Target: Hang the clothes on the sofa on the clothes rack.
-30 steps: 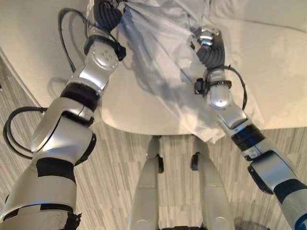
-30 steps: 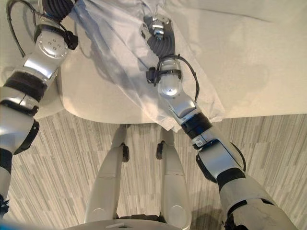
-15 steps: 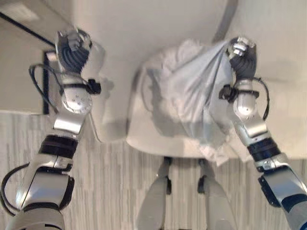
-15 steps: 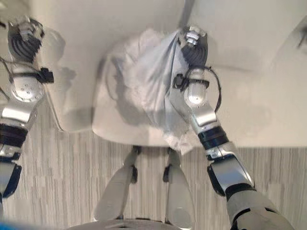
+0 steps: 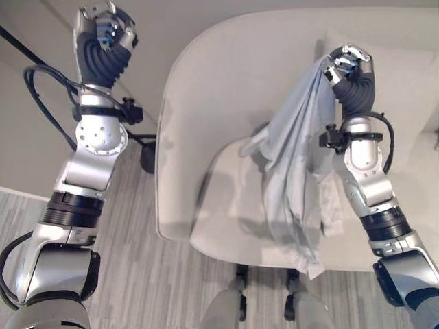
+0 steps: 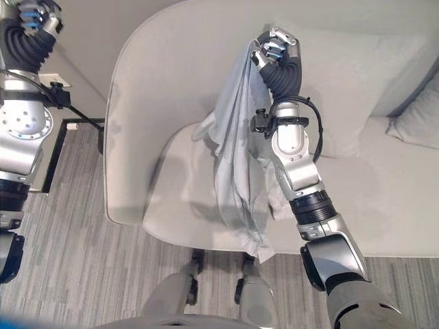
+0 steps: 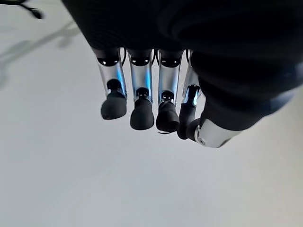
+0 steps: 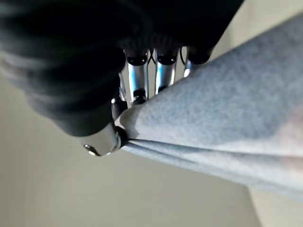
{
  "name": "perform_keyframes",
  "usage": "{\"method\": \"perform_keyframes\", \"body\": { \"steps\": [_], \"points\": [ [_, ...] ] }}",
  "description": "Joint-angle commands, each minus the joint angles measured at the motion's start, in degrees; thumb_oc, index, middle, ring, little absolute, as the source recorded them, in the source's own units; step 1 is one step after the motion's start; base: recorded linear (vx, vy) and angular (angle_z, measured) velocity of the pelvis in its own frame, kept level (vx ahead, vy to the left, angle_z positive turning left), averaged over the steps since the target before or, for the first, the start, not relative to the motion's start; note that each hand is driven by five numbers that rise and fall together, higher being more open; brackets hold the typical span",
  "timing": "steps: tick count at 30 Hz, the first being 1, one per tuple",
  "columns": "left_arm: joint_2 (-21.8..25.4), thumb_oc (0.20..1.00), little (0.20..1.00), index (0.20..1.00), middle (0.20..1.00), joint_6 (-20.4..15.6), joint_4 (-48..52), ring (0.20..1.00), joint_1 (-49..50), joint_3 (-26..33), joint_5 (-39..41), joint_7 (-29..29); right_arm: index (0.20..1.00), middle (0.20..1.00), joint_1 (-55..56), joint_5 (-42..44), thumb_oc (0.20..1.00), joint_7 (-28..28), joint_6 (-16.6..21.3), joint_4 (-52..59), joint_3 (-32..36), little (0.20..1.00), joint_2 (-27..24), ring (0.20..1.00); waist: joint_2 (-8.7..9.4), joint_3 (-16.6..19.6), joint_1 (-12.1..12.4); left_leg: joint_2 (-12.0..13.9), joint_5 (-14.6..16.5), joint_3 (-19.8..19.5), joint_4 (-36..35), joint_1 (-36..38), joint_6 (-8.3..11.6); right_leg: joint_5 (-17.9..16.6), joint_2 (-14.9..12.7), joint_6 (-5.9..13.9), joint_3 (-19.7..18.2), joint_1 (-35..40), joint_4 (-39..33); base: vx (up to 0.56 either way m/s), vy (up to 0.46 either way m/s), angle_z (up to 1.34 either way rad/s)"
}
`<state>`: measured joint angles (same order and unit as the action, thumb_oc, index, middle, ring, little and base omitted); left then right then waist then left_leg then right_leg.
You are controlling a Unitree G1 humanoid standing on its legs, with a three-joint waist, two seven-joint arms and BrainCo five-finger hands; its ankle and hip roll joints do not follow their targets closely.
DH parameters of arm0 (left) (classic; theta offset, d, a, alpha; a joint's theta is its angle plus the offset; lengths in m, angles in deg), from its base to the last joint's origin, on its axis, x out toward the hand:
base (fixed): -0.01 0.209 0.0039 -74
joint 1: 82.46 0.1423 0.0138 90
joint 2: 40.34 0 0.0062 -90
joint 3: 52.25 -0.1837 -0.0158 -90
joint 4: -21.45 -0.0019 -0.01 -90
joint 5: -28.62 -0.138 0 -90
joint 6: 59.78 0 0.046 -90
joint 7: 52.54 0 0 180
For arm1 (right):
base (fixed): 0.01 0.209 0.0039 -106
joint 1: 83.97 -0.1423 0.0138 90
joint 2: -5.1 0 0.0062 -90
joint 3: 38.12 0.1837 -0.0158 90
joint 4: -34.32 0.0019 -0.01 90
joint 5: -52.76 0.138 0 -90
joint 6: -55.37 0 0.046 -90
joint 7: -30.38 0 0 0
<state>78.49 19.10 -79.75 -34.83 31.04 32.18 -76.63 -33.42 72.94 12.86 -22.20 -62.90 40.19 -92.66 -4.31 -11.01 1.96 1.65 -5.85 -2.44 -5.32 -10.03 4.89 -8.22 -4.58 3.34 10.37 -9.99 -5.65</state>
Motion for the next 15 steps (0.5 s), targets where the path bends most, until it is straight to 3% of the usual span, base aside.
{"method": "perform_keyframes", "body": {
  "steps": [1, 2, 3, 4, 8, 11, 15],
  "points": [
    [-2.7, 0.2, 0.2, 0.2, 0.2, -1.2, -2.8, 0.2, 6.5, 0.2, -0.9, 0.1, 0.2, 0.2, 4.8, -0.6, 0.2, 1.6, 2.5, 2.1, 0.1, 0.2, 1.9, 0.2, 3.92, 13.7, 0.4, 0.4, 3.7, -0.2, 0.3, 1.9, -0.34, 1.7, -5.3, 6.51, -1.3, 1.4, 0.6, 0.06, -0.037, -0.04],
    [-5.1, 0.2, 0.2, 0.2, 0.2, -1.2, -2.3, 0.2, 8.7, 1.0, -0.2, 0.2, 0.2, 0.2, 5.8, -0.8, 0.2, 1.8, 2.2, 2.5, 0.6, 0.2, 1.9, 0.2, 4.06, 14.1, 0.5, 0.6, 3.8, -0.1, 0.3, 2.4, -0.25, 1.9, -5.2, 6.41, -1.2, 2.1, 0.6, 0.06, -0.024, -0.04],
    [-8.7, 0.266, 0.266, 0.266, 0.266, -1.5, -1.5, 0.266, 11.8, 1.5, 1.2, 0.9, 0.2, 0.2, 7.2, -1.1, 0.2, 1.9, 2.0, 3.1, 1.6, 0.2, 2.0, 0.2, 4.35, 14.6, 0.3, 0.8, 3.9, 0.0, 0.3, 3.0, -0.1, 2.2, -5.1, 6.27, -1.0, 2.8, 0.6, 0.06, -0.024, -0.03],
    [-8.8, 1.0, 1.0, 1.0, 1.0, -1.4, -1.2, 1.0, 12.2, 1.6, 1.2, 1.0, 0.2, 0.2, 7.4, -1.1, 0.2, 1.9, 1.9, 3.2, 1.5, 0.2, 1.9, 0.2, 4.22, 14.7, 0.3, 0.9, 4.0, 0.0, 0.3, 3.1, -0.09, 2.2, -5.0, 6.26, -1.0, 2.9, 0.6, 0.06, -0.012, 0.0],
    [-16.8, 1.0, 1.0, 1.0, 1.0, -0.8, 0.6, 1.0, 22.0, 1.9, 4.7, 4.5, 0.2, 0.2, 9.6, -2.6, 0.2, 1.8, 1.3, 4.2, 3.3, 0.2, 1.2, 0.2, 5.05, 15.5, 0.3, 1.6, 4.3, 0.3, 0.3, 4.5, 0.18, 2.6, -4.7, 5.82, -0.8, 4.4, 0.6, 0.04, -0.013, 0.0],
    [-19.4, 1.0, 1.0, 1.0, 1.0, -0.6, 1.5, 1.0, 25.6, 1.0, 6.5, 6.4, 0.2, 0.2, 10.1, -2.6, 0.2, 1.5, 1.1, 4.4, 4.1, 0.2, 0.8, 0.2, 5.21, 15.6, 0.3, 1.7, 4.5, 0.4, 0.3, 5.0, 0.14, 2.7, -4.6, 5.72, -0.8, 4.8, 0.6, 0.0, 0.0, 0.0],
    [-24.1, 1.0, 1.0, 1.0, 1.0, 0.5, 0.4, 1.0, 31.7, -4.0, 13.2, 11.9, 0.2, 0.2, 8.4, -2.3, 0.2, 0.5, 0.9, 4.6, 4.6, 0.2, -0.6, 0.2, 5.9, 15.5, 0.1, 1.9, 4.6, 0.4, 0.3, 5.9, -0.06, 2.7, -4.3, 5.52, -0.8, 5.8, 0.6, 0.01, -0.001, 0.0]
  ]
}}
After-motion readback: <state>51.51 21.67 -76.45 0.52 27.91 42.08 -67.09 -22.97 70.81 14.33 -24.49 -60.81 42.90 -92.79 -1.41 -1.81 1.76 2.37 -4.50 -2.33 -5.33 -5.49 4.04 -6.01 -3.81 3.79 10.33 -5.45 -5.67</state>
